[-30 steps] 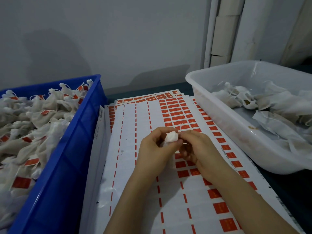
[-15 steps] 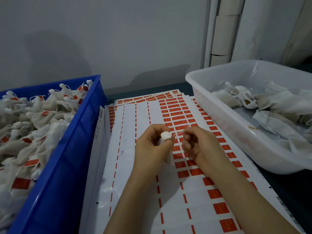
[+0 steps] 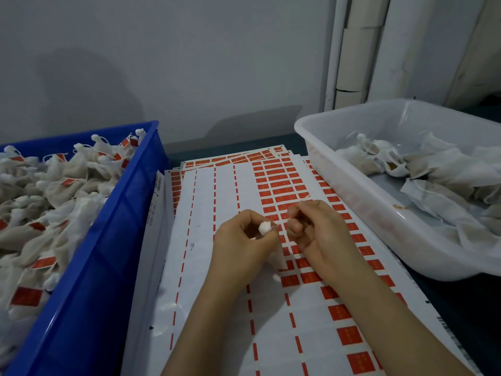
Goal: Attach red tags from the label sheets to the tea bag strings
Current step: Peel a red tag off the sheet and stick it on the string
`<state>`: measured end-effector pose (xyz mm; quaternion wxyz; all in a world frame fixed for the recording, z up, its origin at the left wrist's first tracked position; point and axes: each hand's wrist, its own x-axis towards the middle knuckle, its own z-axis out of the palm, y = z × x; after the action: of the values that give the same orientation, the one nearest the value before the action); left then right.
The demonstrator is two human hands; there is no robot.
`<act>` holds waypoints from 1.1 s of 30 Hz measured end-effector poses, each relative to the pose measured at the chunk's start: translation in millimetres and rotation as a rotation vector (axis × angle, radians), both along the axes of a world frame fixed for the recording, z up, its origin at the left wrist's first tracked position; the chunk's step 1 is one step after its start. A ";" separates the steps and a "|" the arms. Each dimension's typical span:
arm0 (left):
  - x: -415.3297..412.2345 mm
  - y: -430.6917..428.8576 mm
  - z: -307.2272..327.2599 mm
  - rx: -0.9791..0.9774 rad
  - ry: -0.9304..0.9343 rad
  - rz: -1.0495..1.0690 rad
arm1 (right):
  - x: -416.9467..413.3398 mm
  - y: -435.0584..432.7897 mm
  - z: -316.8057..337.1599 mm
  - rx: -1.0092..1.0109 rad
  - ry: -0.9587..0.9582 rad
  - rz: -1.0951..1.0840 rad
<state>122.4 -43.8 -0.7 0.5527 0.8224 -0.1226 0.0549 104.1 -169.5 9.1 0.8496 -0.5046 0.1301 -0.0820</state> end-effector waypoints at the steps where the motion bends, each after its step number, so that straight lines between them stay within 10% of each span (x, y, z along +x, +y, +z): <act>1: 0.7 0.3 0.4 0.003 0.000 -0.007 | 0.7 0.0 -0.6 0.002 -0.006 -0.007; 11: -1.6 6.5 11.6 -0.130 0.365 -0.216 | -1.2 -3.0 -5.4 -0.463 0.002 0.033; 25: 0.8 7.9 10.9 -0.296 0.208 -0.181 | 3.6 -1.0 -13.0 -0.535 -0.068 0.074; 33: 9.9 21.4 15.5 -0.382 0.091 0.152 | 17.2 1.5 -44.2 -1.478 0.270 0.107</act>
<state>132.3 -22.4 14.8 0.6978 0.7113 -0.0226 0.0813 121.3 -168.0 -35.1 0.2692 -0.9546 0.1197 -0.0440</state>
